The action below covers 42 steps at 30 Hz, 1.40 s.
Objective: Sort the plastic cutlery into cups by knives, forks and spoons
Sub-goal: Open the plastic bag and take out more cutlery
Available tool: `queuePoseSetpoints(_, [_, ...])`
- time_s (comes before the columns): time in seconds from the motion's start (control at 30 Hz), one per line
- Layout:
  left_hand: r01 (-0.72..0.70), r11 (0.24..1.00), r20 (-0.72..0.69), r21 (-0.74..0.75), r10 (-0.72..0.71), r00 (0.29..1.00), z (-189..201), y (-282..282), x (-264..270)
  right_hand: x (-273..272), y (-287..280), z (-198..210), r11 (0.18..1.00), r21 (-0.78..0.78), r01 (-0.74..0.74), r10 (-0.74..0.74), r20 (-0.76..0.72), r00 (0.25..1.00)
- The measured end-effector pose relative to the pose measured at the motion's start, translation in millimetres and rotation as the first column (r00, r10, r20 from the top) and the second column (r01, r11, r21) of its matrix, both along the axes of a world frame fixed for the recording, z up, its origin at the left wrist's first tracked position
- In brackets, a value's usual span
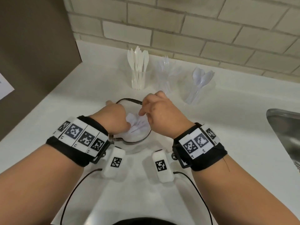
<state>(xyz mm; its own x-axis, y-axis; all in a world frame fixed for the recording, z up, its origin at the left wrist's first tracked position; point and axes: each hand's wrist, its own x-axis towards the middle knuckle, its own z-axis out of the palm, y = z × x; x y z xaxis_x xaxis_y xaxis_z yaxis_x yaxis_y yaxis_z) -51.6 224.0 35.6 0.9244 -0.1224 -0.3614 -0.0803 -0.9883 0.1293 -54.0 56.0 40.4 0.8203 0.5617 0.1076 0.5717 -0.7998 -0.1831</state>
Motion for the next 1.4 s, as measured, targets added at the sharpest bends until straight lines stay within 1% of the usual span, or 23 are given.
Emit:
queuePoseSetpoints(0.07, [-0.03, 0.999, -0.052, -0.022, 0.028, 0.998, -3, -1, -6, 1, 3, -9, 0.962, -0.242, 0.126, -0.132, -0.01, 0.991])
queuePoseSetpoints(0.1, [-0.045, 0.998, -0.081, -0.049, 0.041, 0.996, -7, -1, -9, 2, 3, -14, 0.933, -0.306, 0.189, -0.222, -0.076, 0.972])
queuePoseSetpoints(0.13, [-0.056, 0.997, -0.108, -0.061, 0.049, 0.993, -6, -1, -14, 3, 3, -18, 0.922, -0.315, 0.225, -0.284, -0.156, 0.946])
queuePoseSetpoints(0.17, [-0.033, 0.999, -0.119, -0.018, 0.031, 0.992, -6, 1, -16, 5, 2, -22, 0.933, -0.281, 0.225, -0.291, -0.221, 0.931])
queuePoseSetpoints(0.23, [0.042, 0.997, -0.105, 0.067, -0.035, 0.994, 0, 3, -17, 6, 5, -22, 0.969, -0.206, 0.134, -0.19, -0.287, 0.939])
queuePoseSetpoints(0.33, [0.108, 0.991, -0.039, -0.079, -0.111, 0.993, 0, 7, -9, 6, 9, -18, 0.987, -0.161, -0.03, -0.025, -0.331, 0.943])
queuePoseSetpoints(0.37, [0.137, 0.984, -0.053, -0.113, -0.144, 0.988, -4, 8, -6, 7, 9, -18, 0.984, -0.174, -0.046, -0.011, -0.314, 0.949])
queuePoseSetpoints(0.43, [0.124, 0.979, -0.046, -0.164, -0.133, 0.99, -15, 9, -1, 9, 7, -15, 0.984, -0.178, 0.014, -0.048, -0.19, 0.981])
queuePoseSetpoints(0.5, [0.075, 0.971, 0.058, -0.226, -0.064, 0.996, -26, 9, 4, 9, 10, -8, 0.997, -0.033, 0.064, -0.066, -0.086, 0.994])
queuePoseSetpoints(0.53, [0.06, 0.964, 0.113, -0.258, -0.032, 0.993, -28, 8, 4, 8, 14, -5, 0.996, 0.073, 0.044, -0.037, -0.085, 0.996])
queuePoseSetpoints(0.57, [0.035, 0.959, 0.144, -0.28, 0.006, 0.99, -28, 6, 3, 7, 18, -6, 0.993, 0.113, 0.031, -0.017, -0.125, 0.992])
queuePoseSetpoints(0.6, [0.014, 0.951, 0.163, -0.307, 0.038, 0.986, -29, 6, 3, 7, 23, -9, 0.997, 0.067, 0.038, -0.025, -0.183, 0.983])
queuePoseSetpoints(0.63, [-0.015, 0.941, 0.162, -0.339, 0.074, 0.984, -32, 6, 3, 8, 26, -15, 0.996, -0.065, 0.063, -0.076, -0.236, 0.969])
queuePoseSetpoints(0.7, [-0.108, 0.937, 0.098, -0.331, 0.148, 0.984, -36, 7, 0, 13, 28, -25, 0.937, -0.316, 0.15, -0.227, -0.222, 0.948])
queuePoseSetpoints(0.73, [-0.138, 0.945, 0.082, -0.298, 0.169, 0.982, -36, 8, -3, 15, 28, -27, 0.909, -0.373, 0.187, -0.276, -0.202, 0.94])
queuePoseSetpoints(0.8, [-0.157, 0.953, 0.06, -0.26, 0.178, 0.982, -39, 10, -7, 19, 29, -26, 0.891, -0.405, 0.205, -0.315, -0.226, 0.922])
queuePoseSetpoints(0.87, [-0.168, 0.949, 0.041, -0.268, 0.185, 0.982, -39, 13, -8, 22, 32, -23, 0.915, -0.343, 0.21, -0.309, -0.264, 0.914])
queuePoseSetpoints(0.93, [-0.167, 0.948, 0.031, -0.272, 0.182, 0.983, -43, 15, -6, 26, 37, -23, 0.915, -0.292, 0.277, -0.364, -0.305, 0.88])
queuePoseSetpoints(1.07, [-0.139, 0.926, 0.015, -0.351, 0.154, 0.988, -48, 15, -6, 34, 51, -35, 0.875, -0.362, 0.321, -0.452, -0.372, 0.811])
queuePoseSetpoints(1.17, [-0.189, 0.897, 0.076, -0.4, 0.238, 0.968, -47, 15, -5, 38, 53, -38, 0.905, -0.283, 0.317, -0.419, -0.467, 0.779])
queuePoseSetpoints(1.23, [-0.232, 0.901, 0.125, -0.366, 0.295, 0.947, -44, 13, -7, 40, 50, -34, 0.944, -0.225, 0.243, -0.326, -0.506, 0.799])
queuePoseSetpoints(1.33, [-0.278, 0.902, 0.135, -0.33, 0.337, 0.932, -42, 12, -11, 40, 49, -26, 0.956, -0.268, 0.115, -0.238, -0.487, 0.84])
queuePoseSetpoints(1.4, [-0.292, 0.911, 0.106, -0.292, 0.334, 0.937, -41, 14, -11, 41, 50, -26, 0.94, -0.334, 0.065, -0.229, -0.48, 0.847])
